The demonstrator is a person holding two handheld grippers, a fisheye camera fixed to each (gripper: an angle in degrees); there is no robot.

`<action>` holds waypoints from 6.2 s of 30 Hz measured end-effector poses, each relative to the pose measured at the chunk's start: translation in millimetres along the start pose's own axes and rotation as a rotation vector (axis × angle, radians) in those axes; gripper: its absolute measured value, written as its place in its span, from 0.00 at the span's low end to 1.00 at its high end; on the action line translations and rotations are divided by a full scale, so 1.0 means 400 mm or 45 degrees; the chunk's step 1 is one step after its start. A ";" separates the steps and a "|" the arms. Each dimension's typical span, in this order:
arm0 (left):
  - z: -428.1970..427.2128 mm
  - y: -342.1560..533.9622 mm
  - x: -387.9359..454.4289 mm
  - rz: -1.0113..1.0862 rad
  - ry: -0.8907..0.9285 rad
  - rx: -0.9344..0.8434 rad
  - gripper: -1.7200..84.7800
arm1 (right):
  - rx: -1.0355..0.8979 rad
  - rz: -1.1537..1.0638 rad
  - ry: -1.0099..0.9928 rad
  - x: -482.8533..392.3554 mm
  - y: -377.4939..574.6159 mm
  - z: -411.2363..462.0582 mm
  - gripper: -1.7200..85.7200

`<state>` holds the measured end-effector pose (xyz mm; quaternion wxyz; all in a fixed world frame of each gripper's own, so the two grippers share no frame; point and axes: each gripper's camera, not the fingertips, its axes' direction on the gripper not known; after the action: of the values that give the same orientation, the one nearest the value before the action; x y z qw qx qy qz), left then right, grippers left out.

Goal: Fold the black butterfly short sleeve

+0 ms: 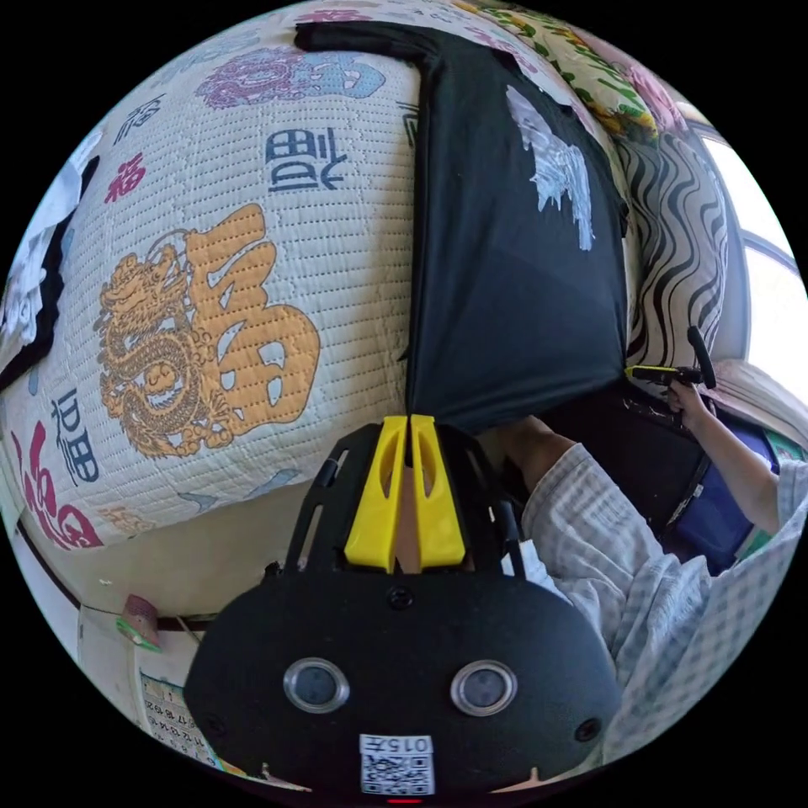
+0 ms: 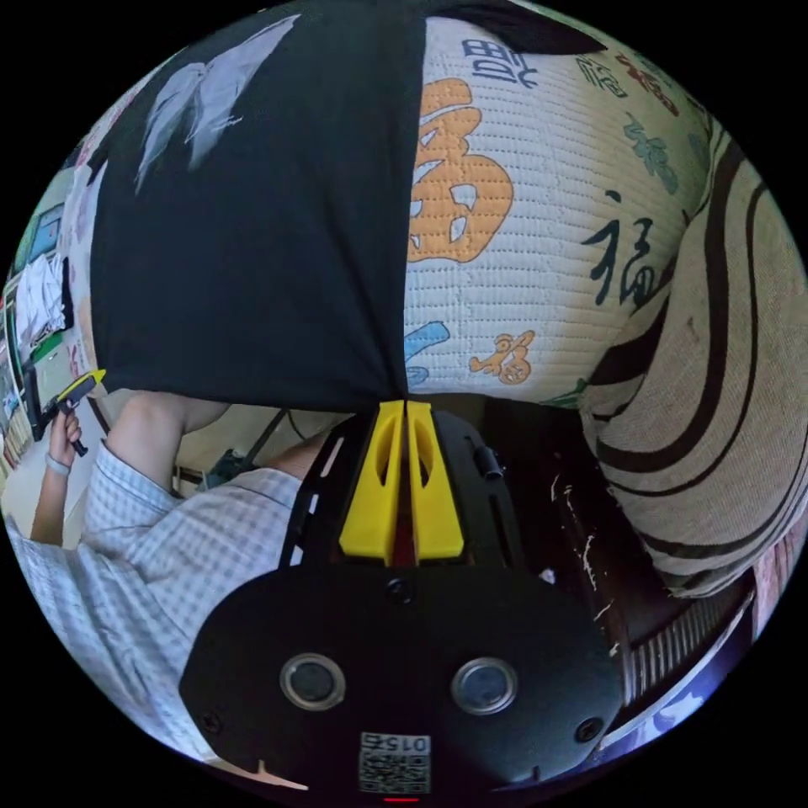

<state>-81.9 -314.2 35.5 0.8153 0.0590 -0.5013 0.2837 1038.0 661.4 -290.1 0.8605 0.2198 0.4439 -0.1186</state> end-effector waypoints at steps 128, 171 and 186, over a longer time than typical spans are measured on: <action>0.236 -1.410 0.836 0.496 0.156 0.499 0.02 | 0.892 -0.050 -0.319 0.194 -0.267 -0.386 0.02; 0.015 -1.015 0.576 0.376 0.128 0.510 0.10 | 0.902 -0.308 -0.106 -0.207 -0.366 -0.463 0.07; 0.044 -0.959 0.571 0.408 0.006 0.432 0.01 | 0.756 -0.449 -0.074 -0.451 -0.497 -0.407 0.03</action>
<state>181.2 -547.9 310.5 0.7393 0.1143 -0.4474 0.4900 738.5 567.6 -280.2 0.7376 0.3772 0.3965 -0.3957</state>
